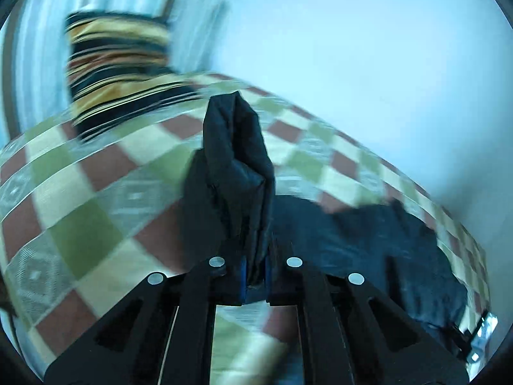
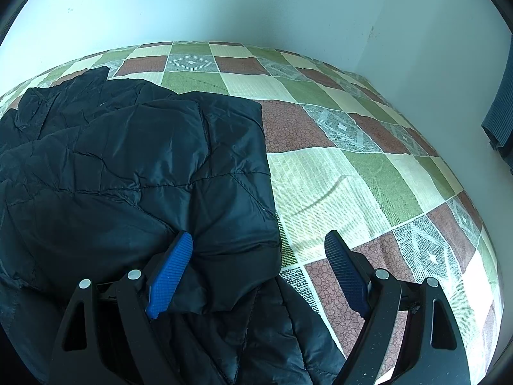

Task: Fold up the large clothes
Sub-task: 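Grasp the other sleeve cuff with the left tool and lift it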

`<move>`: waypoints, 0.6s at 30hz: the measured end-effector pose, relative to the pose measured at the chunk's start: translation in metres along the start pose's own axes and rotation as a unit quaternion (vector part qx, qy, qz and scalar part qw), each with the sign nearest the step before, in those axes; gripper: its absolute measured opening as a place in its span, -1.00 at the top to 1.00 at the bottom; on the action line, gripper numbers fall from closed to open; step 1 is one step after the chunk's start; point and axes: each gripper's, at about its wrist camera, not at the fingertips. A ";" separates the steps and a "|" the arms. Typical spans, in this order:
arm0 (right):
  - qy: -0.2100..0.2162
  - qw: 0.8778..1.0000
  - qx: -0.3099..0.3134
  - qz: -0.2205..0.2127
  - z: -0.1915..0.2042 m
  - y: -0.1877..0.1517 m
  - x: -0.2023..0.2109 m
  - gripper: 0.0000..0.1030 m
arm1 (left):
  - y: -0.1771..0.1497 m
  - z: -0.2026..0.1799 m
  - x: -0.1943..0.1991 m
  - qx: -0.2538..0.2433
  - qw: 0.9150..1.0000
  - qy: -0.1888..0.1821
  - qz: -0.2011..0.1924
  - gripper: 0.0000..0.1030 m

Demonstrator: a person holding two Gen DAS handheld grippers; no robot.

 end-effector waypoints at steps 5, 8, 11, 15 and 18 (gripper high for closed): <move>0.003 1.000 -0.002 0.000 -0.001 0.000 -0.001 -0.61 | -0.007 -0.083 -0.018 -0.061 0.997 -0.037 0.012 0.87; 0.004 1.000 -0.004 0.001 -0.002 0.000 -0.002 -0.61 | -0.016 -0.129 -0.026 -0.091 0.994 -0.061 0.020 0.87; 0.005 1.000 -0.005 0.001 -0.002 0.000 -0.002 -0.61 | -0.032 -0.175 -0.031 -0.124 0.988 -0.086 0.028 0.87; 0.008 1.000 -0.007 0.001 -0.003 0.000 -0.003 -0.61 | -0.055 -0.229 -0.042 -0.159 0.979 -0.118 0.048 0.87; 0.011 1.000 -0.009 0.002 -0.004 -0.001 -0.003 -0.61 | -0.077 -0.269 -0.052 -0.187 0.971 -0.135 0.066 0.87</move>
Point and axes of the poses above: each gripper's, at about its wrist camera, not at the fingertips, and x roughly against the way its jaws point, z to its left, y to its top, and after that the axes turned 2 degrees about z, right-handed
